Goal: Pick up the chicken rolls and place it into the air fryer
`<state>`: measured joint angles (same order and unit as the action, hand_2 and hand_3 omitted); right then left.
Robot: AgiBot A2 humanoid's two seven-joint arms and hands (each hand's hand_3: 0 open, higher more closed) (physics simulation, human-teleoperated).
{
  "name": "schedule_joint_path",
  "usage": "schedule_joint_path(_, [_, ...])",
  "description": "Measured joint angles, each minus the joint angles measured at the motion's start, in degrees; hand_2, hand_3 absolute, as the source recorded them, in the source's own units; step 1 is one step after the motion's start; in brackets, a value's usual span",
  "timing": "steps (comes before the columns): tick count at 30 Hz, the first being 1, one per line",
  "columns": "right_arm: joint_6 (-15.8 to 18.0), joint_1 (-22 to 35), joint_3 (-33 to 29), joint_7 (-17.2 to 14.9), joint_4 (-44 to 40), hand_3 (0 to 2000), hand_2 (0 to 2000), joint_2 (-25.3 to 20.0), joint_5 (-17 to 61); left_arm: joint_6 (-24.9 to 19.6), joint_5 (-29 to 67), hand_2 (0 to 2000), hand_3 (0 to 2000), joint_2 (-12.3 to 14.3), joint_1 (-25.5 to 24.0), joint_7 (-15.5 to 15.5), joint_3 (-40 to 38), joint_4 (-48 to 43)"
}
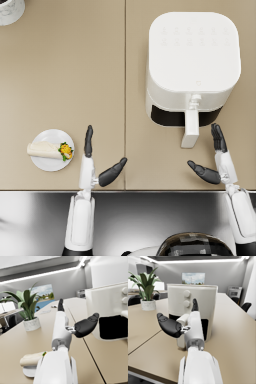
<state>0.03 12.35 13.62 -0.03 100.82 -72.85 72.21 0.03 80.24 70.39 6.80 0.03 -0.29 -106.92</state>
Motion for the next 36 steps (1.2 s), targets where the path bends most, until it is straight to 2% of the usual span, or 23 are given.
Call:
schedule_joint_path(6, [-0.02, 0.2, 0.18, 0.02, -2.21, 0, 0, -1.04, 1.47, -0.03, 15.44, 0, 0, 0.51, -0.61, -0.02, -8.26, -1.21])
schedule_joint_path(14, [-0.03, 0.41, -0.62, 0.03, -4.41, 0, 0, -2.31, 1.68, -0.03, 36.15, 0, 0, 0.01, 1.05, -0.03, -16.32, 1.15])
schedule_joint_path(17, [-0.03, 0.5, -1.2, 0.03, -4.71, 0, 0, -2.76, 1.68, -15.38, 43.94, 0, 0, -0.12, 1.43, -5.96, -17.73, 2.14])
schedule_joint_path(20, [-0.03, 0.54, -1.78, 0.03, -5.18, 0, 0, -3.17, 1.68, -22.32, 51.75, 0, 0, -0.17, 1.57, -8.91, -18.97, 2.27])
schedule_joint_path(25, [-0.03, 0.75, -2.06, 0.03, -5.93, 0, 0, -3.91, 1.68, -25.5, 64.78, 0, 0, -0.52, 2.2, -10.24, -20.31, 3.32])
schedule_joint_path(36, [-0.03, 1.16, -3.01, 0.03, -7.2, 0, 0, -5.4, 1.68, -26.22, 93.18, 0, 0, -1.88, 5.01, -10.45, -21.06, 9.6])
